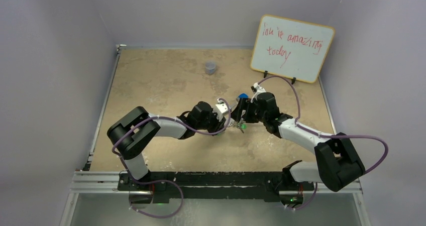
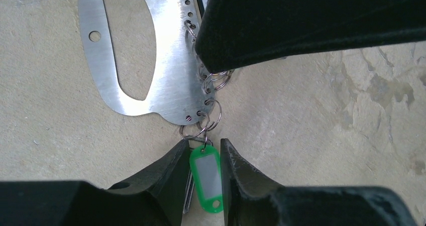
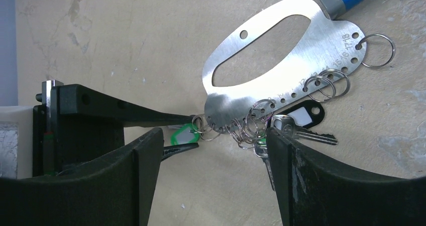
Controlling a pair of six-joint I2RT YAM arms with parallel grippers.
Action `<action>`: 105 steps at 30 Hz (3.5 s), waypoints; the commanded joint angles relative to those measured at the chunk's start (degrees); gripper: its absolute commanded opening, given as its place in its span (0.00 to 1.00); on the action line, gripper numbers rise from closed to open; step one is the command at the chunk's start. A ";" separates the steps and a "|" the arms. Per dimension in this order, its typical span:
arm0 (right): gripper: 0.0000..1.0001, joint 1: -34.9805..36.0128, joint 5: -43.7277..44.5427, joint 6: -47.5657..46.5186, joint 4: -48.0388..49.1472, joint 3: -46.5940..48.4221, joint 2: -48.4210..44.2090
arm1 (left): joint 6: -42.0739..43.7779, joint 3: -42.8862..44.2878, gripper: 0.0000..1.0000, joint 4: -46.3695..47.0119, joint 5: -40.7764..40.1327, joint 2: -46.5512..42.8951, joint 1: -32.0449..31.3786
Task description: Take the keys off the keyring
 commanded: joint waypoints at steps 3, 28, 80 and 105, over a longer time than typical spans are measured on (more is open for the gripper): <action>0.77 0.07 -2.24 -1.85 1.20 0.16 0.32 | 2.15 1.03 0.20 0.91 1.94 -0.47 -0.03; 0.64 1.96 -9.63 -3.34 5.89 -1.09 4.24 | -1.02 -6.47 0.00 5.91 3.16 -6.11 -0.05; 0.87 8.88 -3.71 -42.00 15.13 -2.66 -31.61 | -4.46 -18.06 0.00 7.24 -1.04 -16.70 4.63; 0.48 17.30 -16.25 -72.75 9.05 2.85 1.87 | -8.48 -20.43 0.00 12.20 6.53 -16.62 11.65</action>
